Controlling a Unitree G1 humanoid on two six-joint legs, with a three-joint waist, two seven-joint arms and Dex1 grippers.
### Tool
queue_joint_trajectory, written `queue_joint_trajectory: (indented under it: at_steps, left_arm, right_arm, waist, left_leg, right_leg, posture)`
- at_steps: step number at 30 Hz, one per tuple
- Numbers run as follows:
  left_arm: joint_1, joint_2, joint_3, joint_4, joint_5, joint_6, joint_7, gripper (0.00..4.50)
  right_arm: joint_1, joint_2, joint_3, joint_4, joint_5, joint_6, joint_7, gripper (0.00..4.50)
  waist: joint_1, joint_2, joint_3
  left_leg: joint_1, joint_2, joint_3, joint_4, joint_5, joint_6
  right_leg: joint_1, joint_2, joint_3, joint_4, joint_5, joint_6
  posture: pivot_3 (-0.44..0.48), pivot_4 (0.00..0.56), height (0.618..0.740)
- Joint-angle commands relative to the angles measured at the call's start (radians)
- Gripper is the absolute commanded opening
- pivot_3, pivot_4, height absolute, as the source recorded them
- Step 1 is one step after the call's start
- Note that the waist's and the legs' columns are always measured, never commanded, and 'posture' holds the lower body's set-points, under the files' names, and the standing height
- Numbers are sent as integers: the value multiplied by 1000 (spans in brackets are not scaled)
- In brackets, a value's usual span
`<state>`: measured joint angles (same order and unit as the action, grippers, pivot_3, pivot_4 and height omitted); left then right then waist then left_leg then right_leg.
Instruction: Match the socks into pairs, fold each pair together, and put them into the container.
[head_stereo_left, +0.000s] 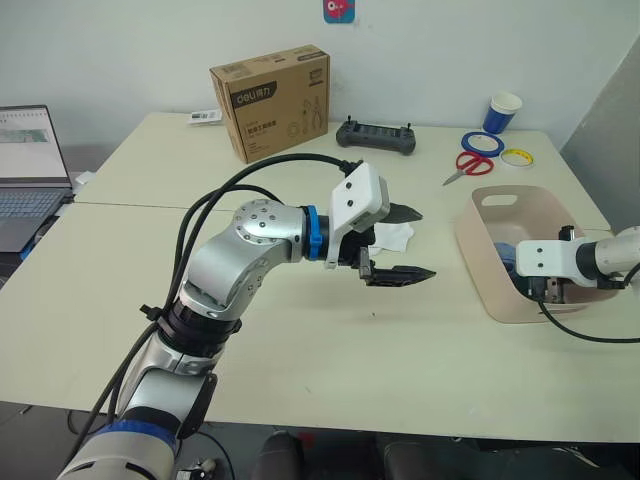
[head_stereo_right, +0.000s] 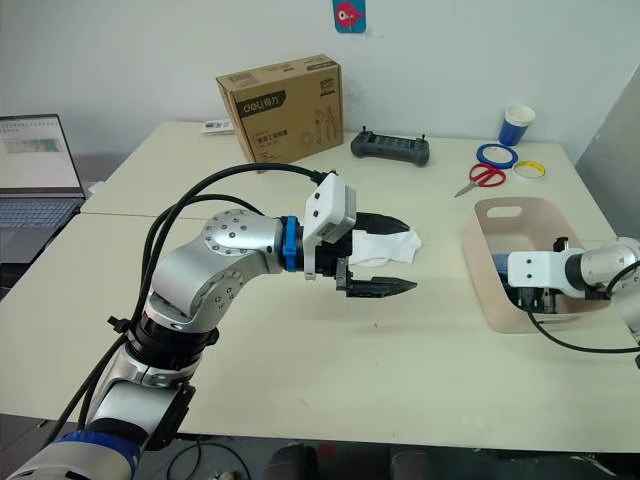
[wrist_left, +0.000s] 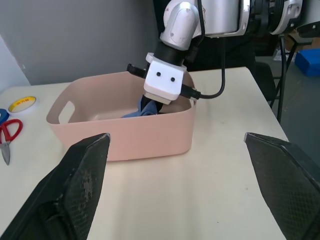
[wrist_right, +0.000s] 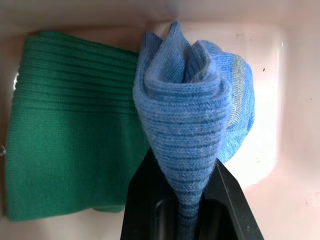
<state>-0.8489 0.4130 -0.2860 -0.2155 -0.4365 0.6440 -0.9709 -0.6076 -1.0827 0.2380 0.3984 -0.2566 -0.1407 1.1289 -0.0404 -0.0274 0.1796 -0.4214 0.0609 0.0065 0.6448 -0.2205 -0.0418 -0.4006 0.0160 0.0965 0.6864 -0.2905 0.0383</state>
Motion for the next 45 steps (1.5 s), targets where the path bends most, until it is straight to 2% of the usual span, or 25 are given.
queue_joint_trajectory:
  at_steps: [1,10,14,17,23,28,29,31,32,35,36,38,41,45]
  left_arm:
    - [-32,-12,6,-3,14,-30,-1,4500]
    - [-11,7,14,-13,15,-41,-20,4500]
    - [-11,16,20,-5,21,-51,-30,4500]
    - [-1,30,24,-4,23,-55,-33,4500]
    - [56,114,76,1,28,-70,-34,4500]
    - [171,177,202,9,34,-87,49,4500]
    - [202,170,225,6,35,-88,80,4500]
    - [294,132,270,11,76,-125,194,4500]
    - [328,102,291,15,92,-134,258,4500]
    - [409,29,327,1,140,-185,391,4500]
    - [455,-12,342,-11,159,-221,453,4500]
    - [521,-73,364,-24,193,-267,548,4500]
    - [619,-158,383,-21,226,-329,649,4500]
    - [761,-203,346,34,309,-421,714,4500]
  right_arm:
    - [-27,-6,-12,13,-2,-16,20,1323]
    - [-122,-62,-43,-18,43,23,185,4425]
    - [-159,-144,-56,-54,84,81,333,4493]
    - [-195,-177,-78,-84,115,147,386,4493]
    - [-330,-117,-123,-170,218,345,388,4493]
    - [-303,145,-222,-348,386,509,181,4493]
    - [-277,226,-240,-377,399,523,92,4493]
    - [-184,464,-271,-417,395,535,-187,4493]
    - [-136,538,-267,-427,376,507,-266,4493]
    - [-7,655,-249,-476,304,424,-424,4493]
    - [57,717,-244,-495,275,405,-522,4493]
    - [149,788,-227,-522,226,383,-648,4493]
    - [287,851,-194,-532,160,346,-766,4493]
    - [431,878,-156,-529,107,328,-844,4493]
  waist:
    - [0,0,0]
    - [-4,1,0]
    - [-3,1,1]
    - [-2,2,1]
    - [-25,4,2]
    - [-38,3,2]
    - [-37,3,2]
    - [-37,1,-1]
    - [-37,0,-1]
    - [-5,0,0]
    - [4,0,0]
    - [15,-1,-2]
    - [23,-1,-2]
    - [17,-2,-3]
  left_leg:
    - [0,0,0,0,0,0]
    - [4,0,1,0,0,0]
    - [4,0,1,0,0,0]
    - [4,0,1,0,0,0]
    - [6,0,1,0,0,0]
    - [7,1,-3,1,0,0]
    - [6,2,-3,0,0,0]
    - [6,1,-3,1,0,0]
    - [6,2,-3,1,0,0]
    - [2,1,-4,1,1,-2]
    - [-3,0,-4,1,2,-3]
    - [-4,0,-3,2,2,-4]
    - [-5,-1,-2,1,2,-4]
    - [-1,0,-1,0,2,-3]
  right_leg:
    - [0,0,0,0,0,0]
    - [0,0,2,6,0,1]
    - [0,0,1,6,0,1]
    - [0,0,1,6,0,0]
    - [0,0,3,9,0,0]
    - [1,2,1,12,0,-1]
    - [1,2,0,12,0,-1]
    - [1,1,-1,12,0,-1]
    - [2,1,-1,12,0,-1]
    - [-1,0,-3,12,0,-1]
    - [-6,-1,-3,12,0,0]
    - [-5,-2,-3,11,1,0]
    - [-6,-3,-3,10,1,0]
    - [-4,-2,-1,11,1,0]
  posture:
    - [0,150,740]
    - [0,150,740]
    - [0,150,740]
    - [0,150,740]
    - [0,150,740]
    - [0,150,740]
    - [0,150,740]
    - [0,150,740]
    - [0,150,740]
    - [0,150,740]
    - [0,150,740]
    - [0,150,740]
    - [0,150,740]
    - [0,150,740]
